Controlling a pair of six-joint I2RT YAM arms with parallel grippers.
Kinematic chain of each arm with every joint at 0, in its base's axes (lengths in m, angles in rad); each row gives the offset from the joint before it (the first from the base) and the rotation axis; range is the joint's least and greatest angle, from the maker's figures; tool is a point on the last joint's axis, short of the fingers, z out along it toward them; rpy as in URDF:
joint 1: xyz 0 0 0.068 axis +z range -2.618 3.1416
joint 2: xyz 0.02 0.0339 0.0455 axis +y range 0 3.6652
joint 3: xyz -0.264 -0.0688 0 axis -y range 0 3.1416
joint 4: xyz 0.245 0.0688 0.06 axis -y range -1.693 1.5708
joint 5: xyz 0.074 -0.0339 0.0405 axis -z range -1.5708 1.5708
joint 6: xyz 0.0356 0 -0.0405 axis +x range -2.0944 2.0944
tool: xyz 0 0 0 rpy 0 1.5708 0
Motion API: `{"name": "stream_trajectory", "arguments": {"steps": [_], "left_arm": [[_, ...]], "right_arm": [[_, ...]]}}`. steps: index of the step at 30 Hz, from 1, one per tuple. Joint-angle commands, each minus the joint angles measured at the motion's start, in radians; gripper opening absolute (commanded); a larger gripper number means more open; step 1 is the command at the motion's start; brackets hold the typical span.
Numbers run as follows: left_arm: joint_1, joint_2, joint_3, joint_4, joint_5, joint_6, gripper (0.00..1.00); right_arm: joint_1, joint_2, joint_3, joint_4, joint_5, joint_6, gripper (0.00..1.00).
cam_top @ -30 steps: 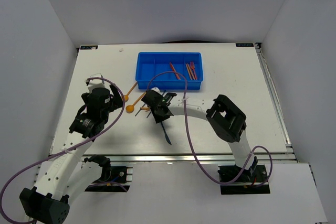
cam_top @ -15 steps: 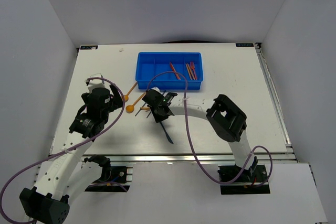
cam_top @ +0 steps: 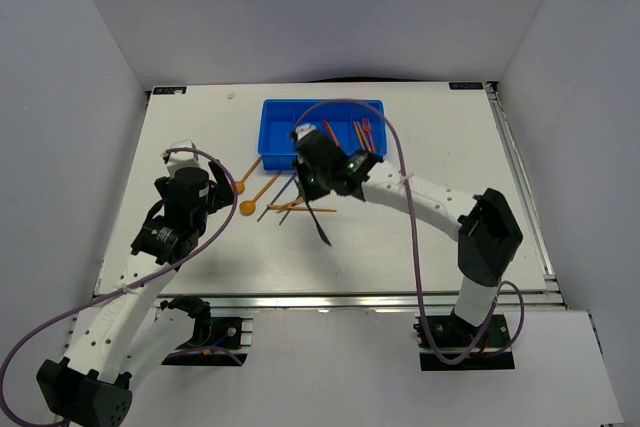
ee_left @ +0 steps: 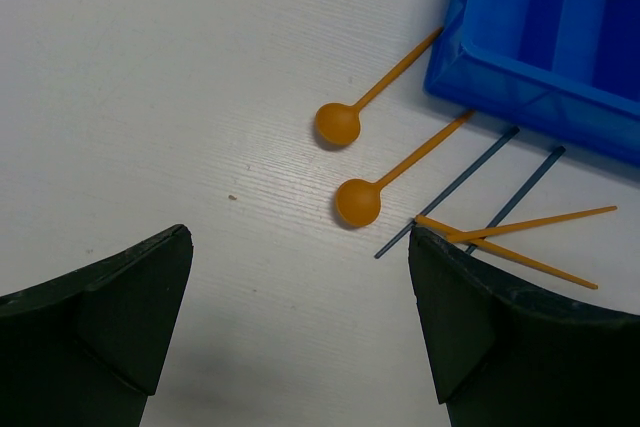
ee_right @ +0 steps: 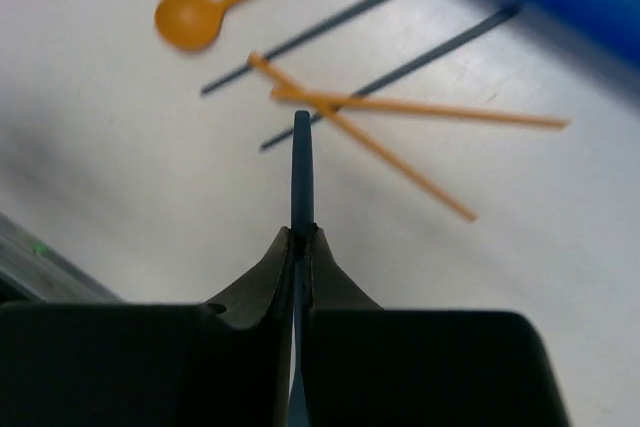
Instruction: Sort the eating utensils into containers
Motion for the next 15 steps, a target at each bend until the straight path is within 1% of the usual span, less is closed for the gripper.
{"name": "stream_trajectory", "arguments": {"steps": [1,2,3,4,5,6,7,8,10,11,12,13,14,15], "left_arm": [[-0.005,-0.020,0.007,-0.004,-0.009,-0.004,0.98],[-0.005,-0.020,0.007,-0.004,-0.009,-0.004,0.98],[-0.005,-0.020,0.007,-0.004,-0.007,-0.004,0.98],[-0.005,-0.019,0.007,-0.002,-0.006,-0.002,0.98],[-0.005,-0.019,0.007,-0.001,-0.004,-0.002,0.98],[-0.005,-0.017,0.007,-0.002,-0.004,-0.002,0.98],[-0.005,-0.016,0.007,-0.001,-0.001,-0.001,0.98],[-0.005,-0.014,0.007,0.001,0.000,-0.001,0.98],[-0.005,-0.009,0.007,0.001,0.006,0.001,0.98],[-0.005,-0.008,0.007,0.001,0.006,0.002,0.98],[-0.005,-0.006,0.007,0.001,0.008,0.002,0.98],[-0.005,0.000,0.007,0.004,0.011,0.002,0.98],[-0.005,0.007,0.009,0.004,0.016,0.005,0.98],[-0.005,0.012,0.009,0.004,0.019,0.007,0.98]], "right_arm": [[-0.122,0.034,0.137,0.057,-0.018,-0.125,0.00],[-0.177,0.051,0.170,0.067,-0.035,-0.151,0.00],[-0.205,0.073,0.206,0.078,-0.046,-0.171,0.00],[-0.231,0.126,0.304,0.072,-0.072,-0.204,0.00],[-0.275,0.155,0.361,0.064,-0.089,-0.229,0.00],[-0.294,0.191,0.422,0.055,-0.096,-0.249,0.00],[-0.311,0.259,0.484,0.034,-0.106,-0.287,0.00],[-0.344,0.293,0.600,0.028,-0.121,-0.303,0.00],[-0.375,0.373,0.683,0.041,-0.147,-0.327,0.00],[-0.400,0.389,0.720,0.079,-0.153,-0.349,0.00],[-0.411,0.406,0.721,0.112,-0.180,-0.357,0.00],[-0.430,0.422,0.699,0.185,-0.182,-0.370,0.00],[-0.438,0.429,0.684,0.223,-0.179,-0.375,0.00],[-0.454,0.429,0.640,0.309,-0.200,-0.377,0.00]]}}
